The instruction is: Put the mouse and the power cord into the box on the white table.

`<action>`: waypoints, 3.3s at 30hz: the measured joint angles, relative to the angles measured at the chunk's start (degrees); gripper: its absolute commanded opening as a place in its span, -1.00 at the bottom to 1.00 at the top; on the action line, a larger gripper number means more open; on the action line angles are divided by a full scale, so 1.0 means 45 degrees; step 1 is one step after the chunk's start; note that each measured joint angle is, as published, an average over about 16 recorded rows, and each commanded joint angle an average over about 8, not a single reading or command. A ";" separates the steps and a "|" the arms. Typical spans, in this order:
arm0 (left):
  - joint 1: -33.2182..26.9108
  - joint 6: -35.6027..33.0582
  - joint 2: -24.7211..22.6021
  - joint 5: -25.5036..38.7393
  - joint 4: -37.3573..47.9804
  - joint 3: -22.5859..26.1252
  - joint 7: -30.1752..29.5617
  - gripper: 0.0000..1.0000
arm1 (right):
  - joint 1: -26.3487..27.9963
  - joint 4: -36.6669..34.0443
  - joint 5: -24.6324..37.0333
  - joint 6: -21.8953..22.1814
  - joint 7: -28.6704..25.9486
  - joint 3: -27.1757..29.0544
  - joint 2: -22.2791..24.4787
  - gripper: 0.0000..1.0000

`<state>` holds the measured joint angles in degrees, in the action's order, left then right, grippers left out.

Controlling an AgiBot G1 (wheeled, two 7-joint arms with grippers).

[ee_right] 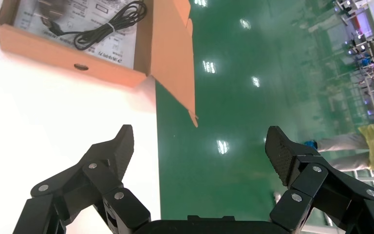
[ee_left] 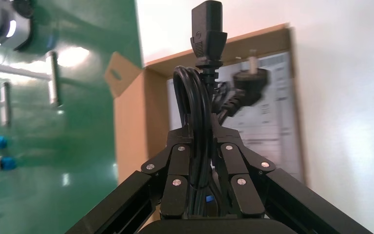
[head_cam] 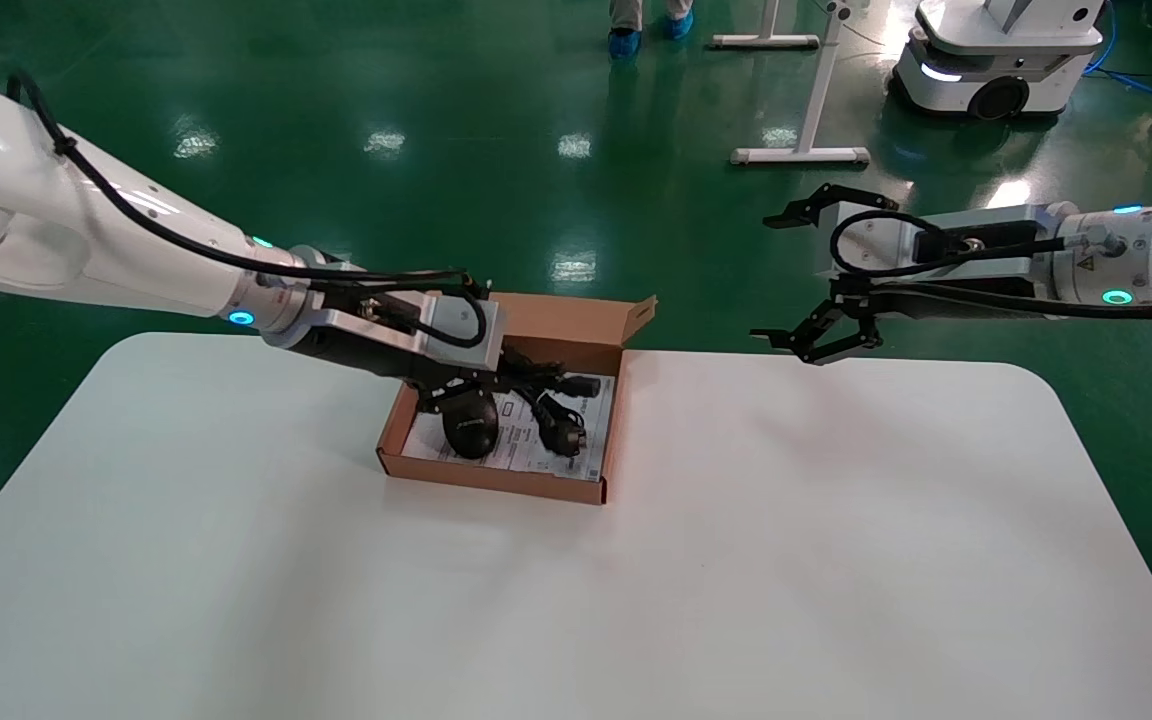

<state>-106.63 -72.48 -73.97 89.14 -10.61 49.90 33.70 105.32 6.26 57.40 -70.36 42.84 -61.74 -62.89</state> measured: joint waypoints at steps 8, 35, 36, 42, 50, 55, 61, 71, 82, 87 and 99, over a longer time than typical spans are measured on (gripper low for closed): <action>-0.0123 0.0686 -0.0411 0.0150 0.0713 0.0070 0.0547 1.00 | -0.0035 -0.0510 -0.0155 -0.0321 0.0154 0.0100 0.0101 1.00; 0.2862 -0.0307 0.2236 -0.2964 -0.3581 -0.2163 -0.2489 1.00 | -0.3078 0.4281 -0.1252 -0.1332 -0.3621 0.3283 0.2017 1.00; 0.3033 -0.0370 0.2389 -0.3144 -0.3829 -0.2291 -0.2665 1.00 | -0.3241 0.4542 -0.1306 -0.1383 -0.3824 0.3452 0.2120 1.00; 0.4055 -0.0745 0.3306 -0.4222 -0.5316 -0.3058 -0.3721 1.00 | -0.4215 0.6108 -0.1628 -0.1687 -0.5039 0.4460 0.2732 1.00; 0.5413 -0.1244 0.4525 -0.5654 -0.7294 -0.4077 -0.5124 1.00 | -0.5510 0.8189 -0.2057 -0.2092 -0.6654 0.5800 0.3546 1.00; 0.6261 -0.1556 0.5287 -0.6549 -0.8528 -0.4713 -0.6001 1.00 | -0.6318 0.9489 -0.2325 -0.2345 -0.7663 0.6637 0.4054 1.00; 0.7278 -0.1929 0.6199 -0.7620 -1.0007 -0.5476 -0.7050 1.00 | -0.7287 1.1045 -0.2646 -0.2647 -0.8871 0.7639 0.4663 1.00; 0.8940 -0.2540 0.7690 -0.9372 -1.2427 -0.6723 -0.8768 1.00 | -0.8856 1.3567 -0.3166 -0.3137 -1.0828 0.9264 0.5649 1.00; 1.0131 -0.2993 0.8757 -1.0647 -1.4152 -0.7622 -0.9912 1.00 | -0.9837 1.5202 -0.3479 -0.3434 -1.1979 1.0280 0.6240 1.00; 1.0240 -0.3036 0.8853 -1.0767 -1.4303 -0.7705 -0.9995 1.00 | -0.9895 1.5308 -0.3500 -0.3451 -1.2034 1.0340 0.6269 1.00; 1.0086 -0.2967 0.8712 -1.0588 -1.4075 -0.7582 -0.9892 1.00 | -0.9794 1.5092 -0.3484 -0.3430 -1.1959 1.0233 0.6225 1.00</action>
<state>-61.24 -85.84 -34.77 41.49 -73.95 15.78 -10.81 61.25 74.17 41.72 -85.79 -10.98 -15.70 -34.88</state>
